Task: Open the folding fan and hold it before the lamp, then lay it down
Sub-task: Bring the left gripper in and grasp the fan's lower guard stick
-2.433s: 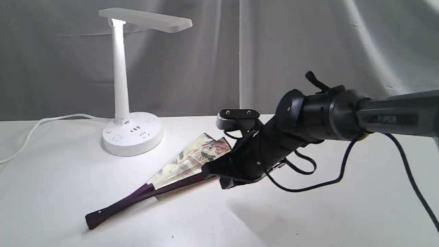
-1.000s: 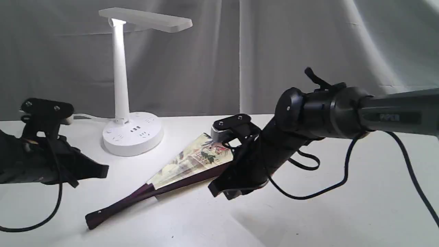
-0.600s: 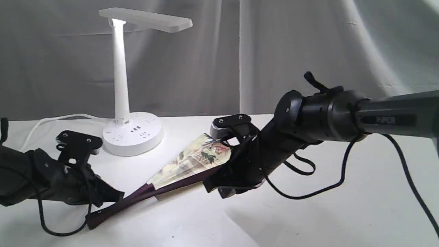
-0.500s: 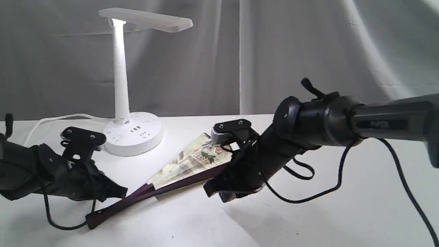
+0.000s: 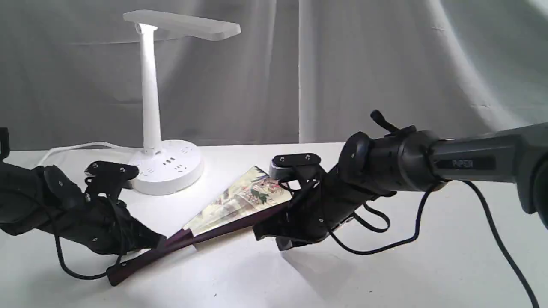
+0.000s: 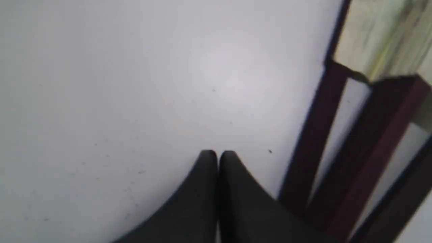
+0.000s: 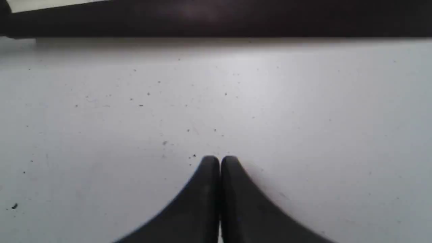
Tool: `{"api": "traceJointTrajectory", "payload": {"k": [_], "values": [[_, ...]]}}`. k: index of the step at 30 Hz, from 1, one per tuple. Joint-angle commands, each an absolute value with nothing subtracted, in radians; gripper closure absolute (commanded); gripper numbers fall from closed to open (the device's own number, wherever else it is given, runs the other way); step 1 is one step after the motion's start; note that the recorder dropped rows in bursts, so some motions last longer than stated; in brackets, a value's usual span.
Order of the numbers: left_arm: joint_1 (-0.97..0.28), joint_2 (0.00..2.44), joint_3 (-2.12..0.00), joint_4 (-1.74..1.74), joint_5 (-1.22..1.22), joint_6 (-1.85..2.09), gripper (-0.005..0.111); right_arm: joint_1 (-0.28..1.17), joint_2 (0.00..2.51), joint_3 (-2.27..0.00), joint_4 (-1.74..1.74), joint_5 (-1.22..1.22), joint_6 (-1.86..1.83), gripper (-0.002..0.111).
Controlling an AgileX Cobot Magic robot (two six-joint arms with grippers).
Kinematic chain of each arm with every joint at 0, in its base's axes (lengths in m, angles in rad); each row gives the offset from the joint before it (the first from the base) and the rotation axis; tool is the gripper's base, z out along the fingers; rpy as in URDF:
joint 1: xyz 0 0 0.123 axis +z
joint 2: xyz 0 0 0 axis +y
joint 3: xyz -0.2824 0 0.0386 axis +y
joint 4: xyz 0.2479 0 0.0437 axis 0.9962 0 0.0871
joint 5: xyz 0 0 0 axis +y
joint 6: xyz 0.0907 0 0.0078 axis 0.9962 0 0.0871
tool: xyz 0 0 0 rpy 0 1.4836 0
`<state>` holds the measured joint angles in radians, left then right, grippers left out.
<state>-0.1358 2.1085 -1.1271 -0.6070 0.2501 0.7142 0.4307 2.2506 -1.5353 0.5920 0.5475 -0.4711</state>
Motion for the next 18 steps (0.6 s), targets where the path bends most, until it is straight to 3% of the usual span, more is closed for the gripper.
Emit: {"api": "traceJointTrajectory", "payload": {"k": [1,11,18], "values": [[-0.169,2.149,-1.1,-0.604,0.422,0.715,0.107,0.429,2.244,-1.532,0.601,0.555,-0.455,0.108],[-0.302,2.14,-1.102,-0.63,0.441,0.706,0.107,0.429,2.244,-1.532,0.602,0.553,-0.454,0.108],[-0.358,2.14,-1.181,-0.735,0.663,0.713,0.107,0.429,2.244,-1.532,0.602,0.544,-0.454,0.108]]}}
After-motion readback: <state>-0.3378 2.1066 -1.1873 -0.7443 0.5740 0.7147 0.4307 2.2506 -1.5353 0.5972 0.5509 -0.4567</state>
